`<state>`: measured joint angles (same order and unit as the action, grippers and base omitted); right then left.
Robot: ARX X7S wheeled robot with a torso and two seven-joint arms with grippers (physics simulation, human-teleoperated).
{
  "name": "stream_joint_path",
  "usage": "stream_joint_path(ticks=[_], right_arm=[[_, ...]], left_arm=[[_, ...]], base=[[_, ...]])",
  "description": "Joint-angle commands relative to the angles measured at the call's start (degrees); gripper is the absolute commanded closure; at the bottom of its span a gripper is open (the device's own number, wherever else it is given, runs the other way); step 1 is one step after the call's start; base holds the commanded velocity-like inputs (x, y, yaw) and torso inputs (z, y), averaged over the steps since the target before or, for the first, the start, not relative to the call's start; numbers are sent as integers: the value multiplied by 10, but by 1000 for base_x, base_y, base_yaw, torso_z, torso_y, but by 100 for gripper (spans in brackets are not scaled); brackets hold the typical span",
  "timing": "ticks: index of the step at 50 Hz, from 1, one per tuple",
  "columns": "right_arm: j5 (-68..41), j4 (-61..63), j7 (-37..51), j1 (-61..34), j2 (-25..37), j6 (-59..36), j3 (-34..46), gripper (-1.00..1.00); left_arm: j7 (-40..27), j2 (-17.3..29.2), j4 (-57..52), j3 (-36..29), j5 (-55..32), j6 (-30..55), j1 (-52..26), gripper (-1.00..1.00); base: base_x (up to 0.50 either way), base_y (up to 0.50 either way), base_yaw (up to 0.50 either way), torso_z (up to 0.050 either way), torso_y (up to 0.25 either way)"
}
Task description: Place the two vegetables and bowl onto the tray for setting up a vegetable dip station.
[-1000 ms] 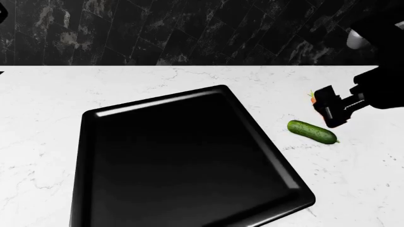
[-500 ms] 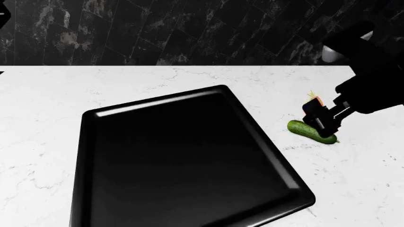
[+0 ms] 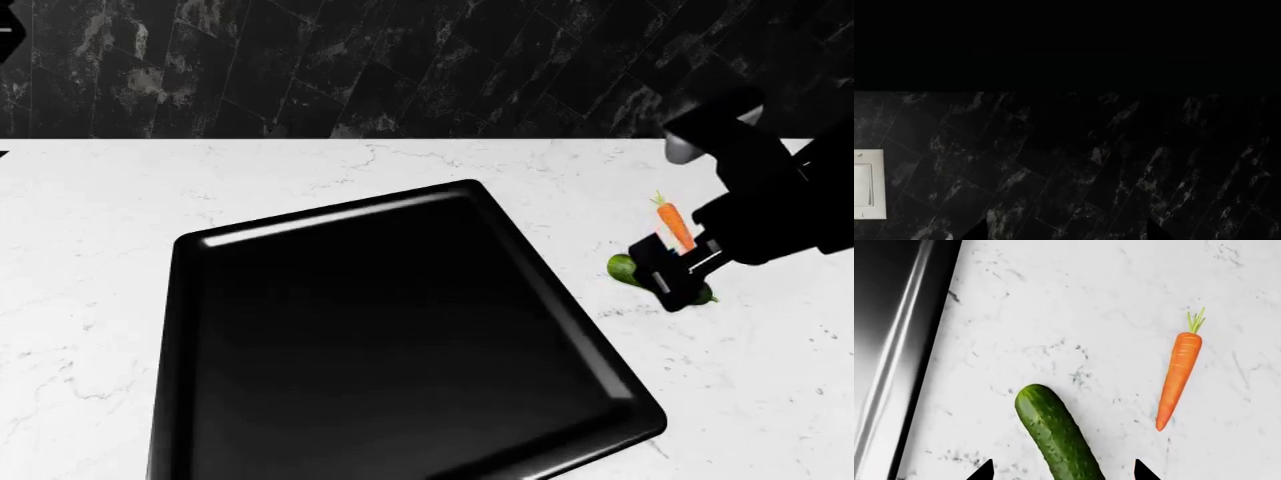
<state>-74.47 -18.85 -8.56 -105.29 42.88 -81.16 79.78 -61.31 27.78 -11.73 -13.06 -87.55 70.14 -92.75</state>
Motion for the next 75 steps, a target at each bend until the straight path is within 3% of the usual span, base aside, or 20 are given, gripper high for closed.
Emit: stream_joint_path(ticks=[1, 38, 39, 63, 75], right_arm=[[-6, -6, 23, 18, 4, 13, -4, -100], [-55, 23, 100, 88, 35, 23, -9, -100], [-60, 21, 108, 89, 36, 23, -13, 100], [-42, 19, 78, 42, 14, 19, -5, 100], [-45, 35, 82, -54, 12, -29, -15, 100]], left_arm=[[0, 1, -2, -4, -1, -3, 0, -100], [-2, 6, -5, -14, -7, -13, 1, -100], [-4, 6, -4, -14, -9, -12, -1, -100], [-6, 11, -2, -16, -15, -19, -7, -100], [-7, 14, 0, -18, -16, -22, -9, -100]], base=[[0, 0, 0, 0, 0], [0, 0, 0, 0, 0], [0, 0, 0, 0, 0], [0, 0, 0, -1, 0], [0, 0, 0, 0, 0]])
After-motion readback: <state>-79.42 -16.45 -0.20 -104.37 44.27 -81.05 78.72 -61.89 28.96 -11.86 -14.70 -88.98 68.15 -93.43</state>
